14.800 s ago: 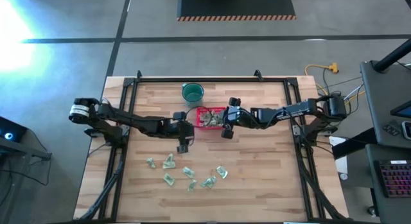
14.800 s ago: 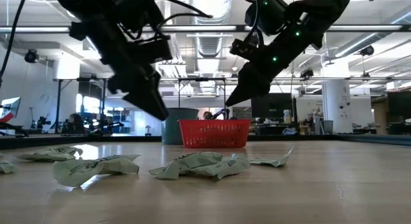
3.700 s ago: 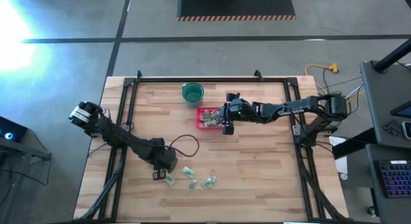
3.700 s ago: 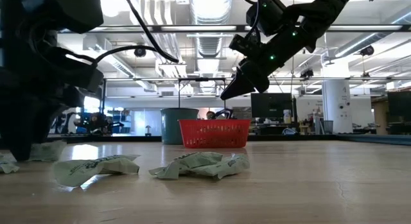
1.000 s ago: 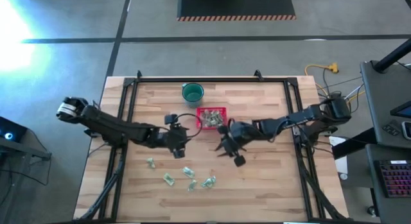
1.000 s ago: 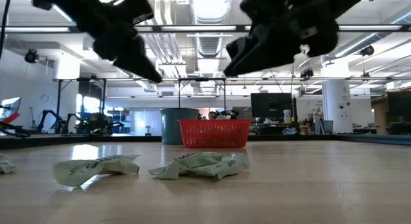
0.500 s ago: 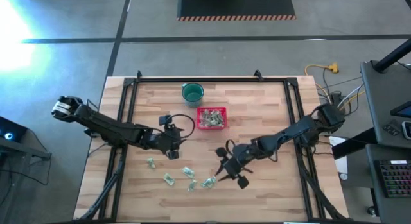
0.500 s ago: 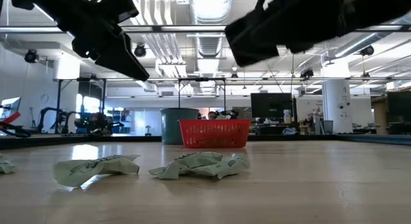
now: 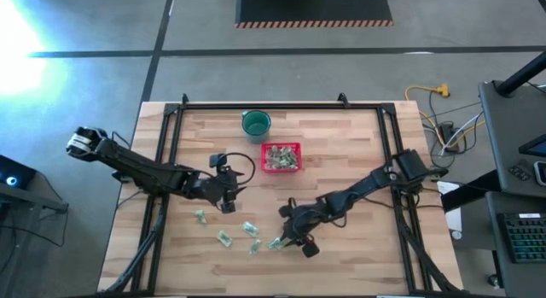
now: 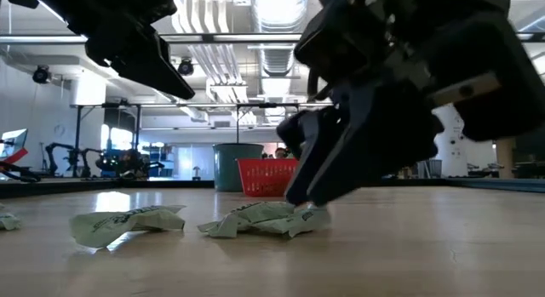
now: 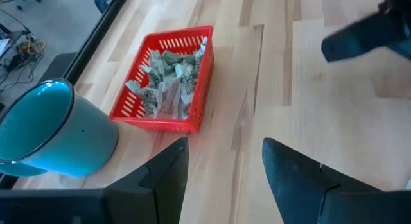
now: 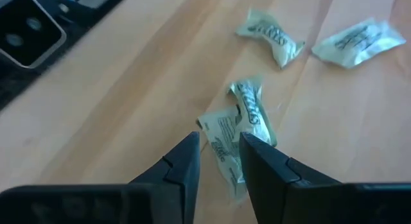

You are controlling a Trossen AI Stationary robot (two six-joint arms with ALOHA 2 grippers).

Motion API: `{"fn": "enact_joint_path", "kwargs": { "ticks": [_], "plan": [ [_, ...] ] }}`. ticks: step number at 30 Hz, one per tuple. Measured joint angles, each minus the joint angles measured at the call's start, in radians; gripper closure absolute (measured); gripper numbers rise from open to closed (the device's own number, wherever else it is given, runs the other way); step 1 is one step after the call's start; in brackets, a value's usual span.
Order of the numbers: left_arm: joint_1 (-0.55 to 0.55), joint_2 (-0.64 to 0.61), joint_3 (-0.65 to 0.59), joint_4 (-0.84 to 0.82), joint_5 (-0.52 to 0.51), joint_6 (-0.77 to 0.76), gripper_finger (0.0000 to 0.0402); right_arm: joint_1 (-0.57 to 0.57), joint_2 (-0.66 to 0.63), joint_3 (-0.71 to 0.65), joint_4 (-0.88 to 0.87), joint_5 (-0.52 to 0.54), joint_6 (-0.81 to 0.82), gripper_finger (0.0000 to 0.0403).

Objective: Pick and place items into bin
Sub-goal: Put the light green stevia packet into the red bin

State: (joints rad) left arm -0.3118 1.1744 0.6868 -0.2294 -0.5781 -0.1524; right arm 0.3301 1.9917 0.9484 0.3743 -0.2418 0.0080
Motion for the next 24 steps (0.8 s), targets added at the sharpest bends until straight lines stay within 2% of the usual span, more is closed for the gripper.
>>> {"fn": "enact_joint_path", "kwargs": {
  "ticks": [4, 9, 19, 24],
  "plan": [
    [-0.004, -0.001, 0.000, 0.002, 0.000, 0.000, 0.0219, 0.000, 0.051, 0.036, -0.011, 0.000, 0.011, 0.0294],
    [-0.012, -0.001, 0.000, 0.001, 0.000, -0.020, 0.0219, -0.001, 0.055, 0.072, -0.114, 0.016, 0.042, 0.0302],
    [-0.028, -0.001, -0.001, 0.002, 0.000, -0.027, 0.0219, 0.009, -0.034, 0.078, -0.332, 0.135, -0.007, 0.0385],
    [-0.032, -0.001, -0.002, 0.002, 0.000, -0.037, 0.0219, 0.013, -0.111, 0.074, -0.431, 0.220, -0.015, 0.0393]
  ]
}}
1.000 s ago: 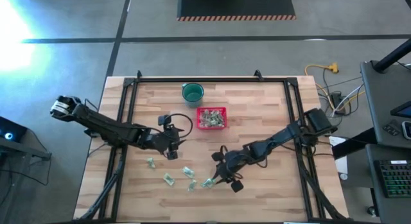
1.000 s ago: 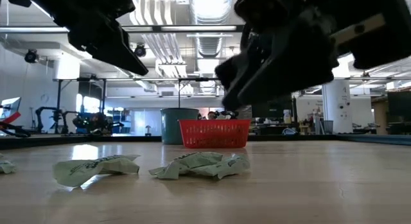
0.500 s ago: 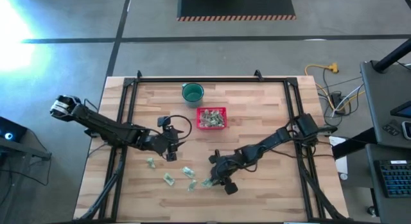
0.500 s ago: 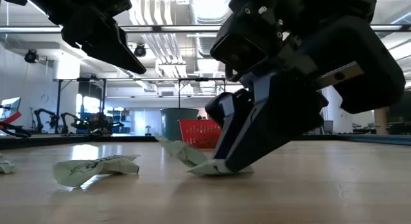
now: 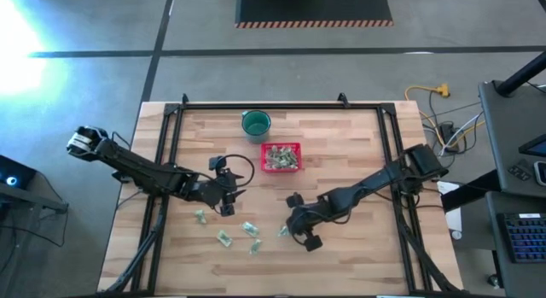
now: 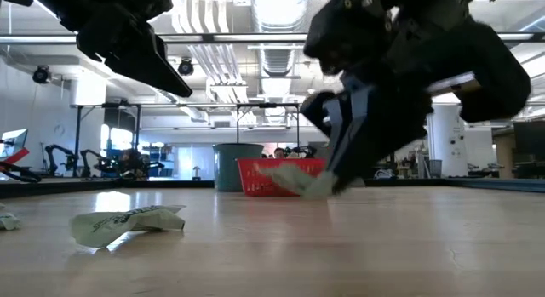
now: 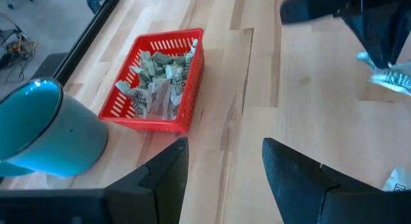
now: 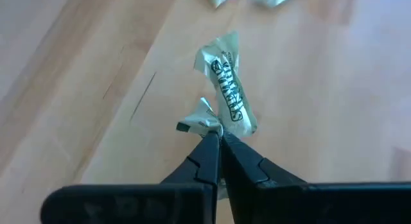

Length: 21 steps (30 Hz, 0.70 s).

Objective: Pick and place items into bin
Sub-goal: Put the light green stevia packet into the red bin

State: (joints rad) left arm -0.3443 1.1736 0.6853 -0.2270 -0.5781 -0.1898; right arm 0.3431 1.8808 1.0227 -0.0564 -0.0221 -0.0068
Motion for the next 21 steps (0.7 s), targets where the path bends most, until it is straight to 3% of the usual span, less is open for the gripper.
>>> {"fn": "enact_joint_path", "kwargs": {
  "ticks": [8, 16, 21],
  "plan": [
    [-0.006, 0.000, 0.000, -0.001, 0.000, -0.015, 0.0219, 0.000, -0.087, 0.001, -0.099, 0.109, -0.022, 0.0394],
    [-0.010, 0.000, -0.002, 0.000, 0.003, -0.017, 0.0219, -0.001, -0.079, -0.016, -0.196, 0.110, 0.075, 0.0393],
    [-0.010, 0.000, -0.003, 0.007, 0.003, -0.018, 0.0219, -0.001, -0.078, -0.026, -0.198, 0.110, 0.121, 0.0365]
  ]
}}
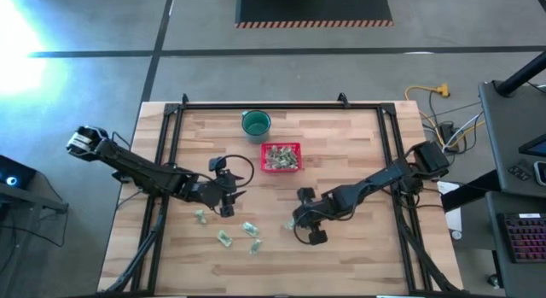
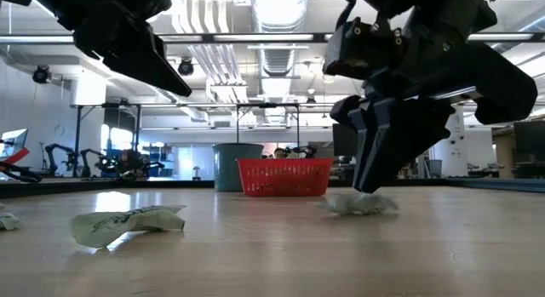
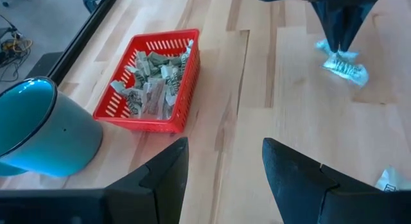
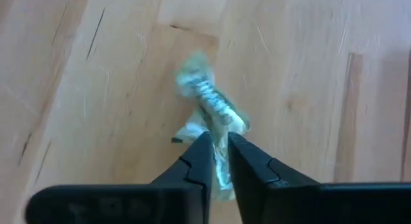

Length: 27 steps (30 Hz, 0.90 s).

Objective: Pick and place items into bin
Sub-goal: Put the light green stevia packet into the red bin

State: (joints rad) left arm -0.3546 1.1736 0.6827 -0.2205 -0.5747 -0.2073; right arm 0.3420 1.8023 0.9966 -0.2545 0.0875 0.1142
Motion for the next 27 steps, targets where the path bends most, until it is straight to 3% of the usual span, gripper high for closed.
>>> {"fn": "enact_joint_path", "kwargs": {
  "ticks": [8, 14, 20, 27],
  "plan": [
    [0.000, 0.000, 0.000, 0.002, 0.001, -0.016, 0.0219, -0.003, 0.000, -0.005, -0.046, 0.047, 0.037, 0.0281],
    [0.000, 0.000, 0.000, 0.002, 0.016, -0.023, 0.0219, -0.003, 0.000, -0.006, -0.102, 0.080, 0.063, 0.0246],
    [0.000, 0.000, 0.000, 0.002, 0.022, -0.024, 0.0219, -0.002, 0.000, -0.010, -0.100, 0.079, 0.063, 0.0244],
    [-0.001, 0.000, 0.000, 0.002, 0.023, -0.045, 0.0219, -0.002, 0.000, -0.039, -0.043, 0.079, 0.062, 0.0279]
  ]
}}
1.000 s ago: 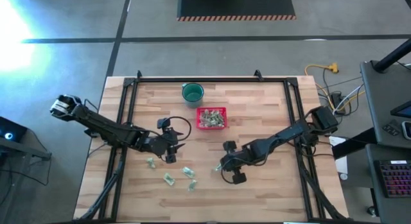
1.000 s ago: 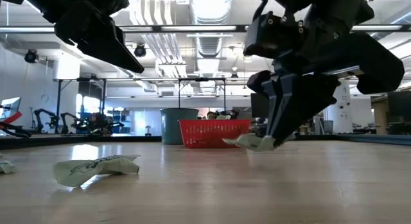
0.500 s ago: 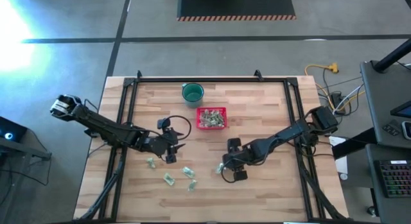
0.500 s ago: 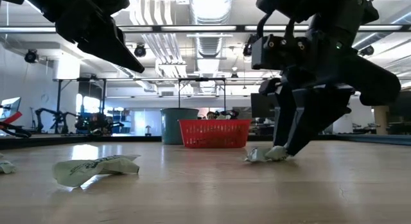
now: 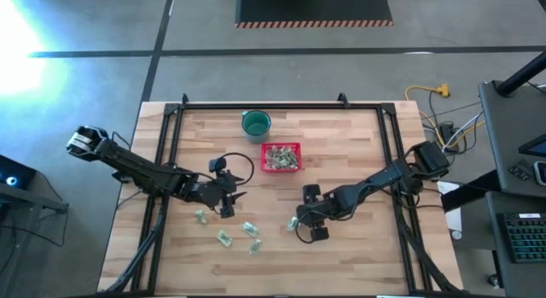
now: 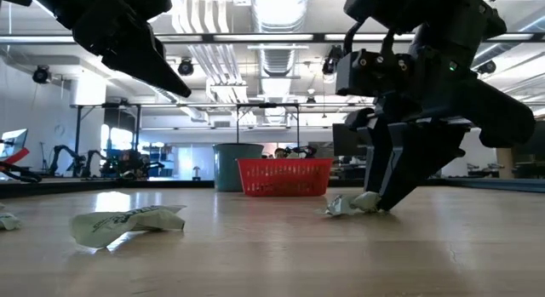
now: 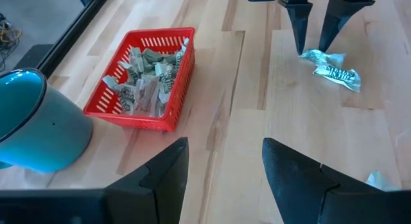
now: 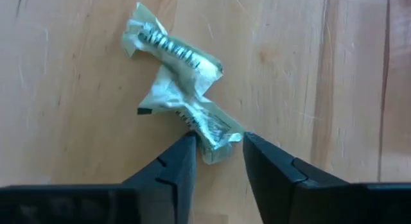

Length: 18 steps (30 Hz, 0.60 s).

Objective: Pick and place items into bin
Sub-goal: Put the light green stevia packet into the red bin

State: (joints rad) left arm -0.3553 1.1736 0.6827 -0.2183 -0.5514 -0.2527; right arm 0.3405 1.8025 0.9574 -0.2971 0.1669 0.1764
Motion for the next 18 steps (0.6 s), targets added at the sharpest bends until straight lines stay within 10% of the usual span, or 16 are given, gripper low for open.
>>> {"fn": "enact_joint_path", "kwargs": {
  "ticks": [9, 18],
  "plan": [
    [0.000, 0.000, 0.000, 0.000, 0.017, -0.004, 0.0219, 0.003, 0.000, -0.012, 0.008, -0.003, -0.026, 0.0385],
    [-0.006, 0.000, -0.010, 0.000, 0.026, -0.007, 0.0219, -0.004, -0.028, 0.037, -0.049, 0.083, -0.146, 0.0391]
  ]
}}
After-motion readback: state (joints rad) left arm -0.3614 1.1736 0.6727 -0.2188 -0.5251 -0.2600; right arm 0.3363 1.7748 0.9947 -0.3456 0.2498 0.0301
